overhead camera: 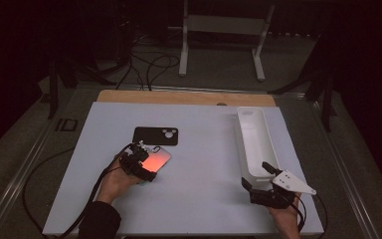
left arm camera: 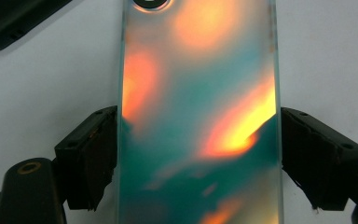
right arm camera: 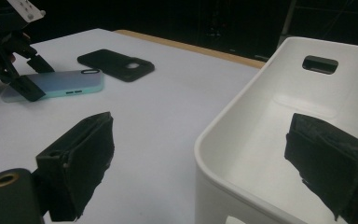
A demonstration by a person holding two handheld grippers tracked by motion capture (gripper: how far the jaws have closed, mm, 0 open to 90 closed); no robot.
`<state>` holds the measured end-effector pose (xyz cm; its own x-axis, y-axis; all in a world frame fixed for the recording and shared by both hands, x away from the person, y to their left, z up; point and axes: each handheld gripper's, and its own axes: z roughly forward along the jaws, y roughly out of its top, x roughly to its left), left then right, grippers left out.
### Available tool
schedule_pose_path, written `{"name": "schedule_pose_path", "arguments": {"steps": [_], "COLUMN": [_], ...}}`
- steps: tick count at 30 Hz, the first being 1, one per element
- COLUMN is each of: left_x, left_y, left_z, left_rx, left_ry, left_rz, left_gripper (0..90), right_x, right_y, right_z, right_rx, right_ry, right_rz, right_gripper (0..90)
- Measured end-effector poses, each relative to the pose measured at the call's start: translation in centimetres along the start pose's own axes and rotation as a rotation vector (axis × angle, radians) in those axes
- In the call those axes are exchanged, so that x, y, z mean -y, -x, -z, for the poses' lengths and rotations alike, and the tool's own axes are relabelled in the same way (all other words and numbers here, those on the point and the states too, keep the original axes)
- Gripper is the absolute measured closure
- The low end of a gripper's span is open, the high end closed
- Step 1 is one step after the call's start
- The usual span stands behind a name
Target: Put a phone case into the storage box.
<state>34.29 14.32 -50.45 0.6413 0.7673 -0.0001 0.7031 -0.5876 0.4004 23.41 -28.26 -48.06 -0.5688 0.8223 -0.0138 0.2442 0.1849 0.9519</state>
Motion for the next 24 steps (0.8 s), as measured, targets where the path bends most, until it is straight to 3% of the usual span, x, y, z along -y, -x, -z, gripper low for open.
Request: {"name": "schedule_pose_path", "arguments": {"steps": [4,15,16,19,20,24], "left_x": [0.1,0.2,0.3,0.3,0.3,0.2], "left_y": [0.4,0.9,1.1,1.1,1.4,1.9], "left_z": [0.2,1.3,1.8,1.9,2.4,3.2], "left_rx": [-0.021,-0.018,-0.016,-0.017,-0.024,-0.030], "left_ry": [0.034,0.101,0.129,0.139,0.168,0.209], "left_rz": [0.004,0.010,0.011,0.011,0.009,0.003], "left_gripper": [17.2,17.1,17.1,17.1,17.1,17.1], "right_x": [0.0,-0.3,-0.3,-0.5,-0.5,-1.1], "right_y": [0.1,0.2,0.2,0.2,0.2,0.5], "right_z": [0.0,0.1,0.1,0.1,0.1,0.0], "right_rx": [-0.002,-0.006,-0.006,-0.009,-0.009,-0.026], "right_ry": [0.001,0.006,0.006,0.007,0.007,0.009], "right_rz": [-0.005,-0.013,-0.013,-0.016,-0.016,-0.033], "right_gripper": [7.8,7.9,7.9,7.8,7.8,7.8]}}
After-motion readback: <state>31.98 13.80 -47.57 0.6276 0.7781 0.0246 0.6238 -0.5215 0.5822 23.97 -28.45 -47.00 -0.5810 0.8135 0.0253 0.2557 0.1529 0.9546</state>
